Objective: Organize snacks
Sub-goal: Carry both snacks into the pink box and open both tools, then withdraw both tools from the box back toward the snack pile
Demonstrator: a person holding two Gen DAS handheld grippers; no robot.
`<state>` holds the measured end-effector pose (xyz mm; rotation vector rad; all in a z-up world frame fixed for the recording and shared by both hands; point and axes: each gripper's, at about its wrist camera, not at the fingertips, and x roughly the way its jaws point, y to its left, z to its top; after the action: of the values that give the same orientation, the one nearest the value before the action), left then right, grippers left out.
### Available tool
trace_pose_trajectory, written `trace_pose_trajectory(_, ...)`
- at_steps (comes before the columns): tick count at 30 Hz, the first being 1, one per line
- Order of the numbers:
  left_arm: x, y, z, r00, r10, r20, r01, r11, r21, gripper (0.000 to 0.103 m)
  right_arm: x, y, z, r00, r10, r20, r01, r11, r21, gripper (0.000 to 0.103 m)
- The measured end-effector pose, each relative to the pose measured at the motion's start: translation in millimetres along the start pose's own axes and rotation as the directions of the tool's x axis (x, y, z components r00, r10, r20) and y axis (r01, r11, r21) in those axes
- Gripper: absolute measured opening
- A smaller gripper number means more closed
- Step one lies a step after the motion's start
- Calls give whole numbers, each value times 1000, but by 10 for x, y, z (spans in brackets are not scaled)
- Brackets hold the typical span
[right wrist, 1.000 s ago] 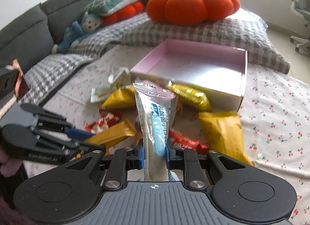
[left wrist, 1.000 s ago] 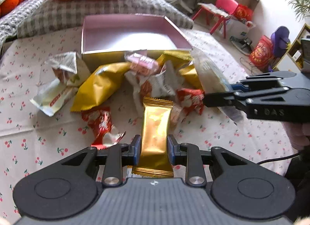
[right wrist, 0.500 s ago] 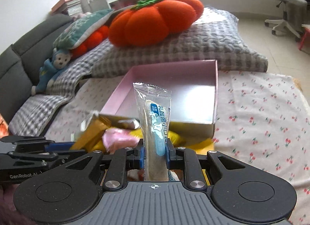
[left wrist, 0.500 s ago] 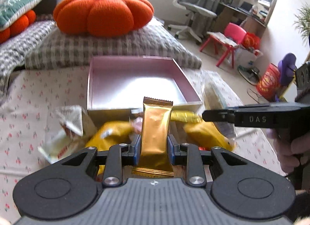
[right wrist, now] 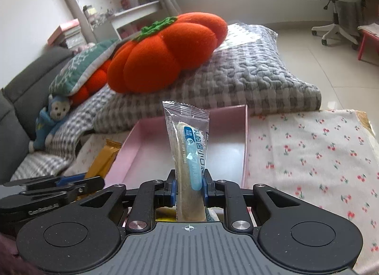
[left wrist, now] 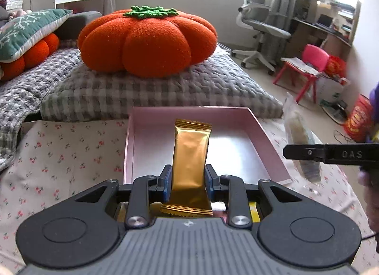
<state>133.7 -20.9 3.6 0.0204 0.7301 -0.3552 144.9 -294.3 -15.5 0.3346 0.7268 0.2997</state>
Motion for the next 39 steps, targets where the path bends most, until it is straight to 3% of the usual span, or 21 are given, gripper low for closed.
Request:
trace_pose_trajectory(14, 469, 70, -7, 995, 98, -33, -98, 995, -9, 26, 490, -92, 82, 997, -72, -26, 73, 997, 21, 20)
trace_pose_trajectory(28, 506, 167, -97, 989, 130, -75, -131, 991, -12, 27, 699, -81, 26, 989, -137, -61, 138, 990, 6, 22)
trace_pose_trajectory(30, 499, 196, -90, 989, 123, -79, -125, 992, -24, 36, 680, -81, 21, 989, -135, -55, 136, 991, 14, 24)
trace_pose_trajectory(32, 511, 202, -83, 990, 113, -80, -116, 993, -33, 53, 654, -89, 28, 992, -116, -57, 118, 992, 34, 26)
trace_pose_trajectory(36, 485, 189, -84, 990, 121, -78, -124, 992, -30, 62, 587, -66, 43, 993, -108, -52, 110, 993, 42, 50)
trace_pose_trajectory(39, 430, 187, -85, 990, 119, -76, -121, 992, -35, 69, 535, -26, 53, 992, -113, -48, 114, 993, 35, 54)
